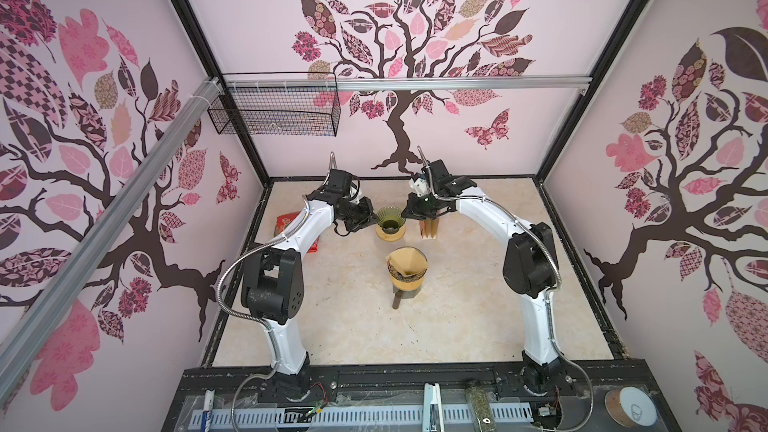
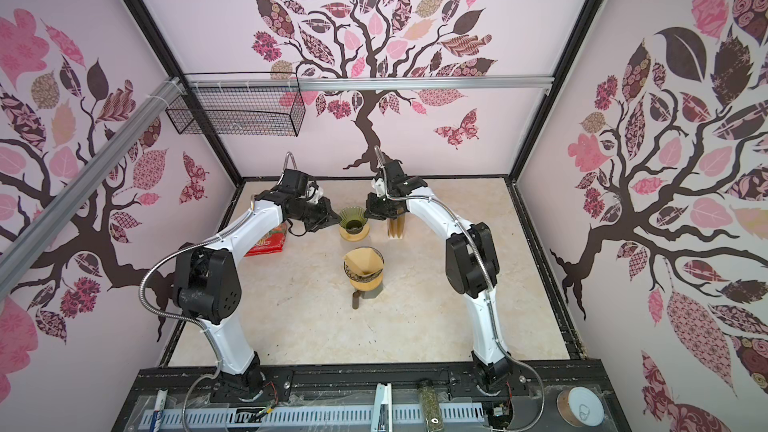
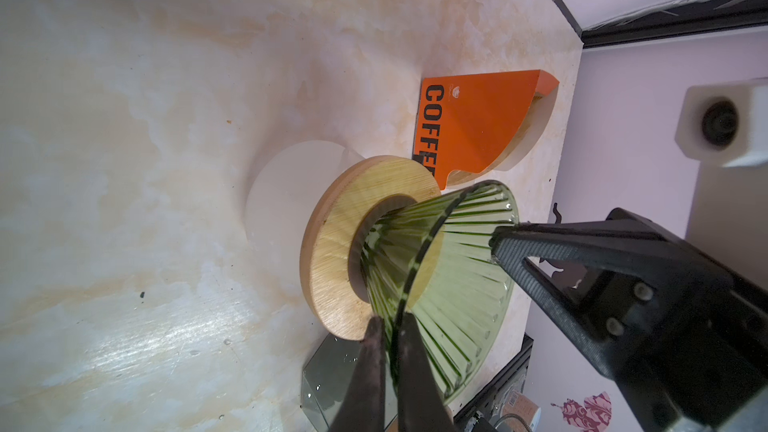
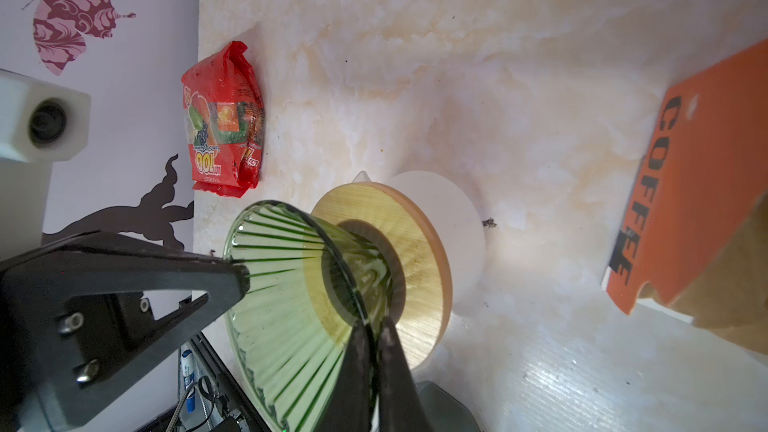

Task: Place the coffee filter in the dripper
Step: 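Hold the green dripper with both grippers and seat it in the lid ring, then move the open right gripper to the orange box while the left gripper withdraws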

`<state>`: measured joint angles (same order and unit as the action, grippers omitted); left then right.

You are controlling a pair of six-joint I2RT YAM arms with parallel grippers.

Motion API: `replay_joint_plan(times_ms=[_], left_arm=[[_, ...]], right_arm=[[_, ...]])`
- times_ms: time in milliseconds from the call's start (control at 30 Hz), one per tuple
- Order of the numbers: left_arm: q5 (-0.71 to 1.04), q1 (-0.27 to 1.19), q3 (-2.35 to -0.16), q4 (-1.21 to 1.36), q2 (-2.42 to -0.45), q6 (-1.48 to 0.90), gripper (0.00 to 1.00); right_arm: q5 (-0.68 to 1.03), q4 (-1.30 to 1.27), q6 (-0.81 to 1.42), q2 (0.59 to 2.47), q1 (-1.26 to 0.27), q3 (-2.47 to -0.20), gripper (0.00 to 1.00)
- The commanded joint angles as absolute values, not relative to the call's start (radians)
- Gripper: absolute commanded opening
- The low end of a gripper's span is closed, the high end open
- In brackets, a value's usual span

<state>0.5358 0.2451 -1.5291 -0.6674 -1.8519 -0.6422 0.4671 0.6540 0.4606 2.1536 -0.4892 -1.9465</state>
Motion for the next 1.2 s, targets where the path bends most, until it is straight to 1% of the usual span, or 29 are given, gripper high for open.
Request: replay_joint_plan(times_ms=[0,333,667,867,1033,1167], left_arm=[[0.549,0.245,-1.508,-0.678,-1.840,-0.645,0.08],[0.574,0.271,-1.513,-0.663,-1.848,-0.652,0.08],[0.586,0.266,-1.567,-0.677,-1.851,-0.655,0.09],[0.594,0.245,-1.558,-0.678,-1.834,-0.660,0.10],[0.601,0.236,-1.558,-0.680,-1.822,-0.658,0.13],[0.599,0.237,-1.553,-0.681,-1.813,-0.654,0.18]], right_arm=[[0.485,0.707,0.460,2.200,-0.515,-1.965,0.00],[0.456,0.705,0.463,2.154,-0.479,-1.925,0.00],[0.448,0.712,0.465,2.138,-0.476,-1.953,0.00],[0.449,0.726,0.473,2.144,-0.474,-1.993,0.05],[0.457,0.735,0.483,2.157,-0.474,-2.027,0.07],[0.462,0.746,0.488,2.170,-0.475,-2.060,0.11]])
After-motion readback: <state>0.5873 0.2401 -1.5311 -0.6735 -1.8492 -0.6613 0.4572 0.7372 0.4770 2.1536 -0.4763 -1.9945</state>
